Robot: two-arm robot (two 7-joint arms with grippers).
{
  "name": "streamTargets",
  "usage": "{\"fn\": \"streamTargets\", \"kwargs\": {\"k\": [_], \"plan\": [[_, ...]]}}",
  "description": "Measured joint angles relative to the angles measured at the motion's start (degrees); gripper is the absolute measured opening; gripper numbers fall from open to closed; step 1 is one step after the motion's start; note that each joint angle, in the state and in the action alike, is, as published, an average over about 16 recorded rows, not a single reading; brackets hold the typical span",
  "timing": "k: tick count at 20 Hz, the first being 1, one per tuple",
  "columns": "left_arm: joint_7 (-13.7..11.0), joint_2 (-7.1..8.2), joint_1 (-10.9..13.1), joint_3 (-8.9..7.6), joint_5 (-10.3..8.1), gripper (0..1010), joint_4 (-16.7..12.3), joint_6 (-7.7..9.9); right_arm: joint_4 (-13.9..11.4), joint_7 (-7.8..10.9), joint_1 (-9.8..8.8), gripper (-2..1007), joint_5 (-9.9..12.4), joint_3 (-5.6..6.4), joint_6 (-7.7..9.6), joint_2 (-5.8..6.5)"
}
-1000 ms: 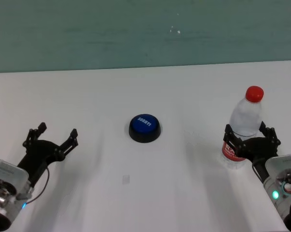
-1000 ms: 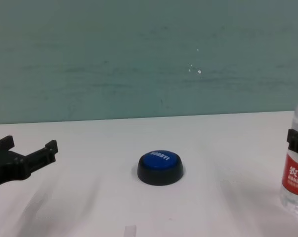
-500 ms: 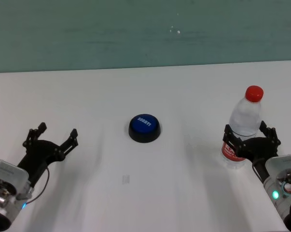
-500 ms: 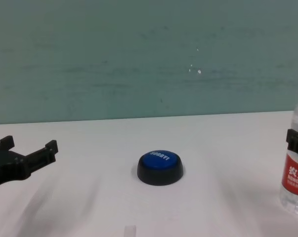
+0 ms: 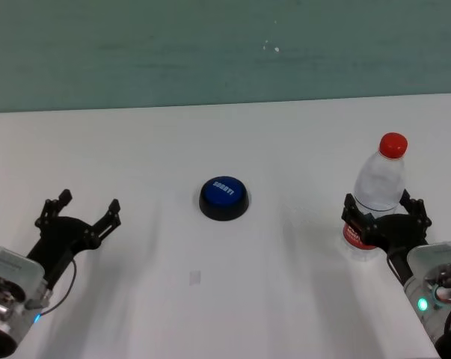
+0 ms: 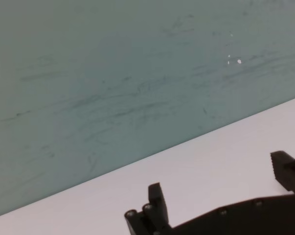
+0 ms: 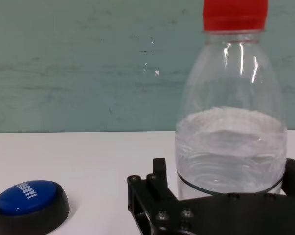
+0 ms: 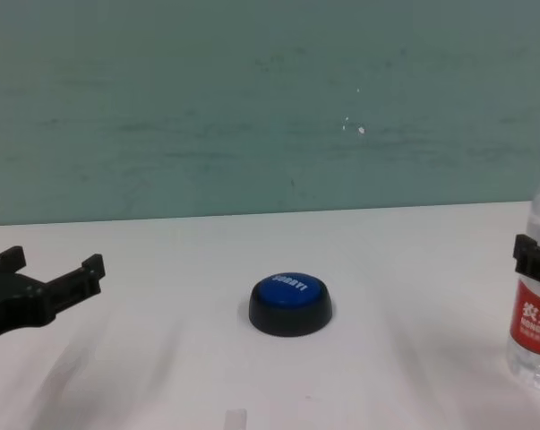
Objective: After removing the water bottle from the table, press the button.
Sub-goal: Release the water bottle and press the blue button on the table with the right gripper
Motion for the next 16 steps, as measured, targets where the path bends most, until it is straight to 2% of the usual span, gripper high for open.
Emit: {"fn": "streamTargets", "kwargs": {"k": [8,16], "plan": [[0.0,0.00,0.0,0.00,0.00,1003,0.0,0.00,-2.1,-1.22,-2.18,1003,-1.4,-0.16,-0.27,-1.26],[0.0,0.00,0.0,0.00,0.00,1003,0.0,0.00,-5.5,-2.60,-5.79,1003,-3.4,-0.84,-0.77,-3.19]]}}
